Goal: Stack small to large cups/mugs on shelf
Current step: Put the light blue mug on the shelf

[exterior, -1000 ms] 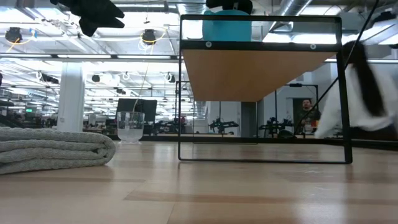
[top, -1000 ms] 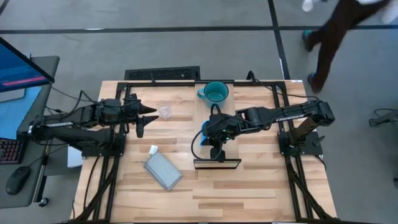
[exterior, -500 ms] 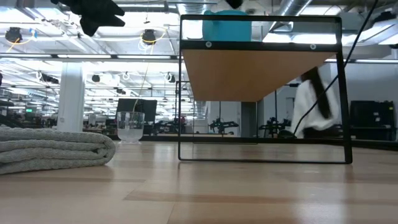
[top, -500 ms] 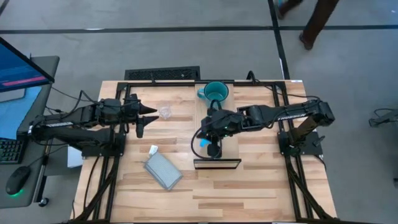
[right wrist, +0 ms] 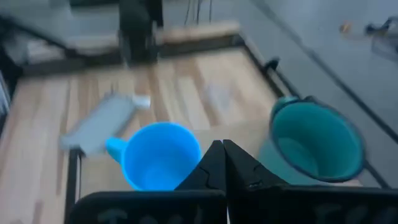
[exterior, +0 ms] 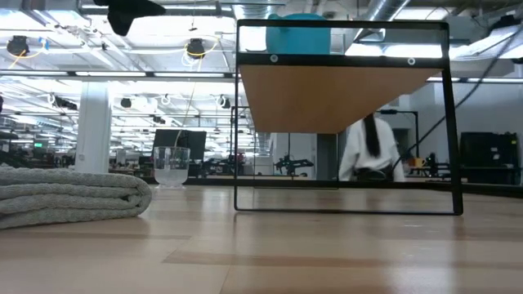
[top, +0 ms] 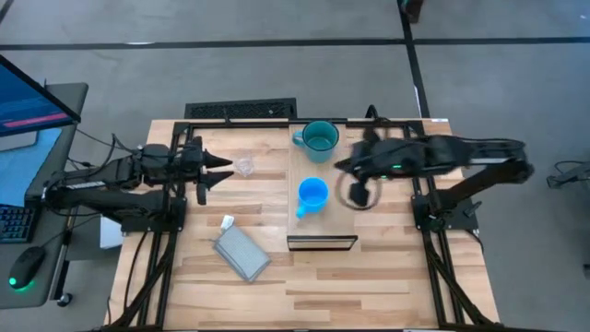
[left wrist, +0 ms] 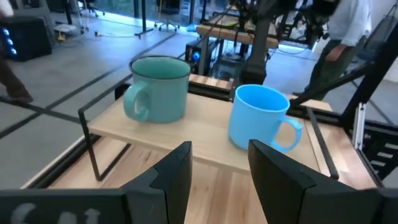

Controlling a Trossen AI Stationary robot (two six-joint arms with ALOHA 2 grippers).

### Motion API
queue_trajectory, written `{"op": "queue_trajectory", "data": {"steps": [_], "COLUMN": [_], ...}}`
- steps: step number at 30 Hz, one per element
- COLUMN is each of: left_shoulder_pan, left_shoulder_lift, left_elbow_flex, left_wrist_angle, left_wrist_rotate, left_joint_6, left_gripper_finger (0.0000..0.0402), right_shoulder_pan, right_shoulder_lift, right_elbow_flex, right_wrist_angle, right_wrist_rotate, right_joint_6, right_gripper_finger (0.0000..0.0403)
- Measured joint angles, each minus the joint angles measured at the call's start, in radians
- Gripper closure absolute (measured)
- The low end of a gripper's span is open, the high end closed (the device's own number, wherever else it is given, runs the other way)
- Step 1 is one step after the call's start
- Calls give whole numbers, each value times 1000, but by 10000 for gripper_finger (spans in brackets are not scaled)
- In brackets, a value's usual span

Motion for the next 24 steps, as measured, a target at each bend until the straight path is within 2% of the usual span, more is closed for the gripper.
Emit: {"op": "queue_trajectory", "data": {"steps": [13,19,24], "left_shoulder_pan": [0,1,1], "left_shoulder_lift": [-166,-135,-65], "left_elbow_flex": [0,0,0], "left_wrist_angle": [-14,-9,-1], "left_wrist_rotate": [-34,-27,72], "left_joint_6": [48,43,45], "left_gripper_finger": [253,253,253], "right_shoulder_pan": [-3,-3,-3], "right_shoulder_lift": [-526,-734,-825], "right_elbow_flex": [-636,-862,-951], "right_wrist_angle": [444,545,564], "right_wrist_rotate": [26,78,80], "right_joint_6": [43,167,201], "right_gripper_finger": [395,395,395]}}
